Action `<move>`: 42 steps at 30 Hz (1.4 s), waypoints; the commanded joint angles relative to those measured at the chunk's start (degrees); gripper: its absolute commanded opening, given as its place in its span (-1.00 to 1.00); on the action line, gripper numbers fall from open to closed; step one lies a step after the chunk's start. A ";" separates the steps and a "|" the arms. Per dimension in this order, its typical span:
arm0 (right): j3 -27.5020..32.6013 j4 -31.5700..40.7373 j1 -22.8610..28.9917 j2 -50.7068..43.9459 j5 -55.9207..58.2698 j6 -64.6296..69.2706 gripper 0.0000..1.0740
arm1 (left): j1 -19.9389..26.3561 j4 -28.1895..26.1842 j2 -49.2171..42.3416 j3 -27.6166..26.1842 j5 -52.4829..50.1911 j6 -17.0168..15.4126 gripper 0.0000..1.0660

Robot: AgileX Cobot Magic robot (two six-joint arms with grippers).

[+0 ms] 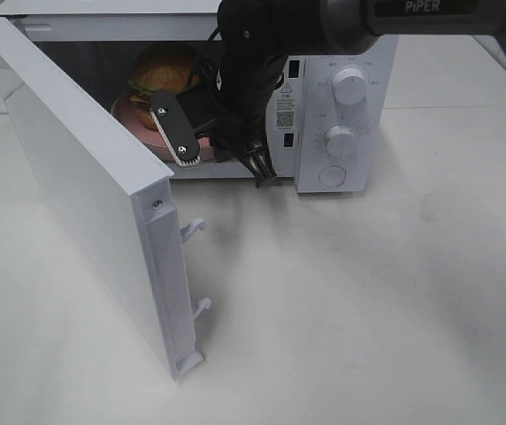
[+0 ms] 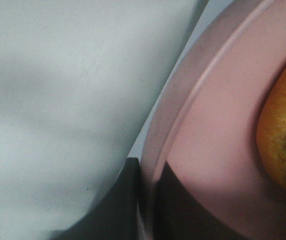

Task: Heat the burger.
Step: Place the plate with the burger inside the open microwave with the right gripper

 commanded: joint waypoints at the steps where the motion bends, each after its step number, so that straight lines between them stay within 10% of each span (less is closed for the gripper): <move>1: -2.75 -0.86 -0.29 0.52 -2.58 1.03 -1.00 | -0.11 -0.29 -0.97 -0.06 -0.40 -0.06 0.88; 24: -15.76 -2.29 -0.29 10.49 -2.58 3.50 -0.97 | -0.11 -0.29 -0.97 -0.06 -0.40 -0.06 0.88; 42: -12.38 -2.01 -0.52 9.91 -3.27 5.84 -0.11 | -0.11 -0.29 -0.97 -0.06 -0.40 -0.06 0.88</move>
